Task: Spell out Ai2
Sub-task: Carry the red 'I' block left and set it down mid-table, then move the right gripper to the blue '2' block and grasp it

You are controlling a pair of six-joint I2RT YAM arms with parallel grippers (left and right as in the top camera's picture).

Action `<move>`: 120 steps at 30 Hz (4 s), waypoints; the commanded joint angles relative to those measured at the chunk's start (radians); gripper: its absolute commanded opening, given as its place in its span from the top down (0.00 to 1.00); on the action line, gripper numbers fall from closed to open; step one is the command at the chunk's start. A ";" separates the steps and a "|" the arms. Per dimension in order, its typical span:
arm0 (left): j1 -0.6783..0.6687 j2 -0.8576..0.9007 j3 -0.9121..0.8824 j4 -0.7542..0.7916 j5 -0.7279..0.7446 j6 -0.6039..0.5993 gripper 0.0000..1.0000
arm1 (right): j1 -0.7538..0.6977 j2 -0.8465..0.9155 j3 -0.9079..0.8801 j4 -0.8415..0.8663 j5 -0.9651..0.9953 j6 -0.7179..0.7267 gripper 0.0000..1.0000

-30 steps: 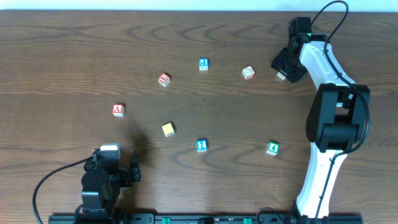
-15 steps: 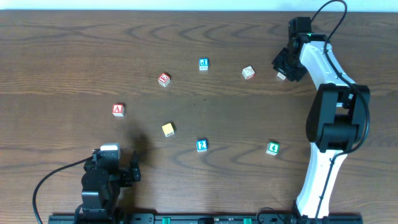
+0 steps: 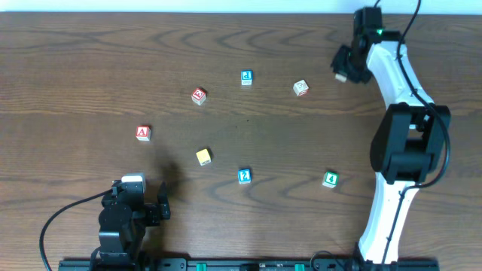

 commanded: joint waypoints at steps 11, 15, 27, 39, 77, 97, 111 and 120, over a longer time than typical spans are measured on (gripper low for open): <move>0.004 -0.006 -0.006 -0.005 -0.007 0.014 0.05 | 0.332 0.003 0.248 -0.280 -0.023 -0.096 0.99; 0.004 -0.006 -0.006 -0.005 -0.007 0.014 0.05 | 0.420 0.003 0.241 -0.341 -0.019 -0.093 0.99; 0.004 -0.006 -0.006 -0.005 -0.007 0.014 0.05 | 0.459 0.003 -0.006 -0.222 -0.087 -0.112 0.99; 0.004 -0.006 -0.006 -0.005 -0.007 0.014 0.05 | 0.578 0.003 -0.045 -0.183 -0.031 -0.035 0.99; 0.004 -0.006 -0.006 -0.005 -0.007 0.014 0.05 | 0.608 0.003 -0.164 -0.095 0.042 0.110 0.69; 0.004 -0.006 -0.006 -0.005 -0.007 0.014 0.05 | 0.581 -0.067 -0.089 -0.198 0.045 0.101 0.31; 0.004 -0.006 -0.006 -0.005 -0.007 0.014 0.05 | 0.731 -0.506 -0.540 -0.142 0.052 0.029 0.21; 0.004 -0.006 -0.006 -0.005 -0.007 0.014 0.05 | 0.818 -0.516 -0.759 -0.014 0.076 0.069 0.18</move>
